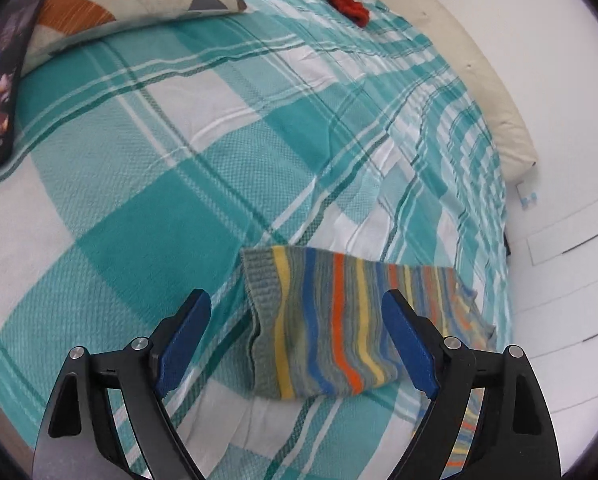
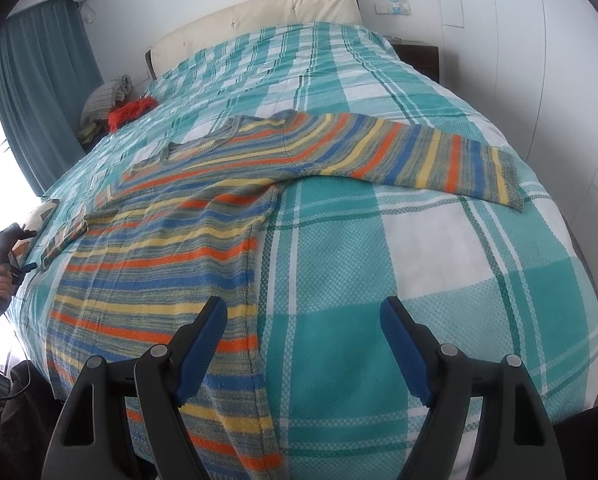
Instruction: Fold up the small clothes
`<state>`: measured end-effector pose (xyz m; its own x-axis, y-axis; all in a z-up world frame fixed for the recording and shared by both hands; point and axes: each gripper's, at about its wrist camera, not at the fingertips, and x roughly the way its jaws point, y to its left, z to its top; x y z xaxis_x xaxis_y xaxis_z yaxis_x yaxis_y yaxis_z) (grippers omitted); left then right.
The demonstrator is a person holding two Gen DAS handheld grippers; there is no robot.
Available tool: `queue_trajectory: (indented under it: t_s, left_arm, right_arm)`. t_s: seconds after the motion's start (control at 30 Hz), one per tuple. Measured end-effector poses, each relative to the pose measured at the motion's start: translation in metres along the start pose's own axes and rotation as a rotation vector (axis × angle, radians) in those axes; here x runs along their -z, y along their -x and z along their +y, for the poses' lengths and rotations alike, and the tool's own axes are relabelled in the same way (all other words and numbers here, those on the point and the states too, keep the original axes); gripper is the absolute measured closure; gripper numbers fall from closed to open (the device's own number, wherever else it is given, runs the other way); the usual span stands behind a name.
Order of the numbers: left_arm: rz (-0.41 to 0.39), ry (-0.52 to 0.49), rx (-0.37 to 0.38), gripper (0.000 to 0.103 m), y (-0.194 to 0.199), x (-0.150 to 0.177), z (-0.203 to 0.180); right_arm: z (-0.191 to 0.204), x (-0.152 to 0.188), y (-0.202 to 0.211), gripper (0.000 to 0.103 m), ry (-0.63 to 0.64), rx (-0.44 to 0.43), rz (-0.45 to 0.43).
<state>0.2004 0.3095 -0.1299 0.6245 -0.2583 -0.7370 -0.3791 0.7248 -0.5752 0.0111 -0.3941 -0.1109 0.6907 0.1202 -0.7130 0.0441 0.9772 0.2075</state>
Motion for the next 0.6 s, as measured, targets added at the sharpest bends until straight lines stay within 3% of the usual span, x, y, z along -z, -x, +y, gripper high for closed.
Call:
queue_trajectory:
  t_s: [0.07, 0.1, 0.13, 0.17, 0.2, 0.3, 0.4, 0.47, 0.5, 0.53, 0.6]
  left_arm:
    - [0.057, -0.031, -0.016, 0.026, -0.023, -0.006, -0.009]
    - [0.073, -0.055, -0.053, 0.038, -0.033, -0.006, -0.013]
    - [0.064, -0.087, -0.114, 0.066, -0.039, -0.005, -0.017]
    - [0.044, -0.107, -0.177, 0.084, -0.042, -0.004, -0.019]
    - [0.039, -0.098, -0.19, 0.098, -0.043, -0.004, -0.016]
    - [0.022, -0.09, -0.218, 0.099, -0.041, -0.004, -0.011]
    - [0.068, -0.143, -0.276, 0.087, -0.034, -0.006, -0.022]
    - [0.055, -0.185, -0.341, 0.049, -0.018, -0.012, -0.033]
    - [0.017, -0.223, -0.355, 0.023, -0.007, -0.014, -0.043]
    - [-0.035, -0.273, -0.348, 0.016, 0.004, -0.017, -0.058]
    - [-0.08, -0.375, -0.254, 0.012, 0.013, -0.022, -0.093]
  right_arm:
    - [0.003, 0.001, -0.004, 0.025, 0.011, -0.001, 0.015]
    - [0.005, 0.001, -0.005, 0.025, 0.022, 0.002, 0.018]
    - [0.008, 0.002, -0.005, 0.025, 0.036, 0.007, 0.019]
    - [0.011, 0.003, -0.004, 0.025, 0.05, 0.012, 0.019]
    - [0.013, 0.004, -0.004, 0.025, 0.063, 0.018, 0.018]
    - [0.015, 0.006, -0.001, 0.025, 0.085, 0.032, 0.011]
    - [0.01, 0.002, 0.001, 0.025, 0.077, 0.023, 0.014]
    - [0.003, -0.006, 0.005, 0.025, 0.065, 0.009, 0.011]
    - [-0.001, -0.013, 0.008, 0.025, 0.067, 0.006, 0.003]
    - [-0.005, -0.022, 0.01, 0.025, 0.073, 0.008, -0.006]
    - [-0.011, -0.047, 0.007, 0.025, 0.094, 0.011, -0.015]
